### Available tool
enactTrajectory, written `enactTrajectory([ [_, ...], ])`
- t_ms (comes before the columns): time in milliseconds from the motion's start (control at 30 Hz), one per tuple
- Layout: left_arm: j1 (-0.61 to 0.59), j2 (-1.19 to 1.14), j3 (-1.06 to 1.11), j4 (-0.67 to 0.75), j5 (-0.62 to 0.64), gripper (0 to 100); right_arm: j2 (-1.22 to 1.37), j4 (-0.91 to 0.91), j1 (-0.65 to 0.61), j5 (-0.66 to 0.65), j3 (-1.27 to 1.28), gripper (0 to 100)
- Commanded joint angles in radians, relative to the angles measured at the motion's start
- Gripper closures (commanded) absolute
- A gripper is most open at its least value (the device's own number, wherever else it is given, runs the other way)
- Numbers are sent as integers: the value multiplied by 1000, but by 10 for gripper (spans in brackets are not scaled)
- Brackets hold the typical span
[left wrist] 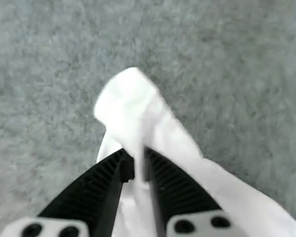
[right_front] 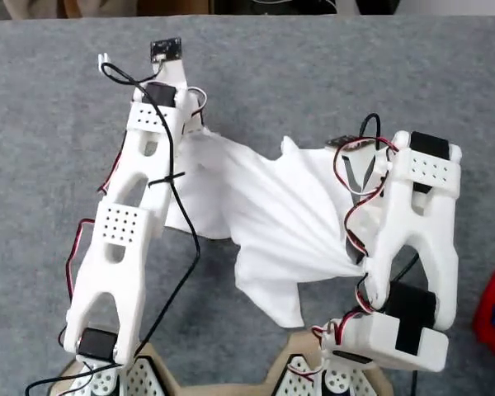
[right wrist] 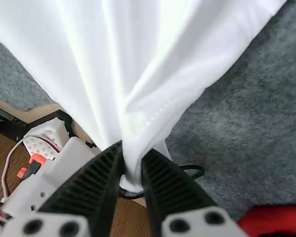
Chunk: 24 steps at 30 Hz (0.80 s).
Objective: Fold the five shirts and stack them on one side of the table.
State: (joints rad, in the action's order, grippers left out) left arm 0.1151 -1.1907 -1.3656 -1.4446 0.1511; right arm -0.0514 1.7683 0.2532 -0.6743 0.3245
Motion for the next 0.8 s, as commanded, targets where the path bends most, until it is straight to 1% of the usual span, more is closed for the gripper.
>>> enactTrajectory([
  [0,2,15,-195,-86,-12,981,-45,12,10,-12,-1,992],
  [100,2,16,-308,-181,-15,981,-45,0,10,-6,-1,992],
  [167,0,25,-310,-242,-21,981,-45,-12,10,-5,-1,991],
  [233,-2,62,-302,-313,-57,981,-45,-15,8,-5,-2,991],
  [367,-40,145,-238,-318,-61,981,-45,-32,-30,-5,-4,980],
  [433,-54,208,-192,-318,-78,981,-51,-34,-54,5,-12,918],
  [533,-55,335,-25,-319,-121,981,-53,-26,-93,49,-71,782],
  [600,-52,444,130,-319,-138,981,-53,-6,-117,71,-137,716],
  [667,-40,568,296,-319,-158,981,-47,12,-145,109,-211,680],
  [767,-11,754,560,-318,-181,981,-45,14,-176,166,-303,678],
])
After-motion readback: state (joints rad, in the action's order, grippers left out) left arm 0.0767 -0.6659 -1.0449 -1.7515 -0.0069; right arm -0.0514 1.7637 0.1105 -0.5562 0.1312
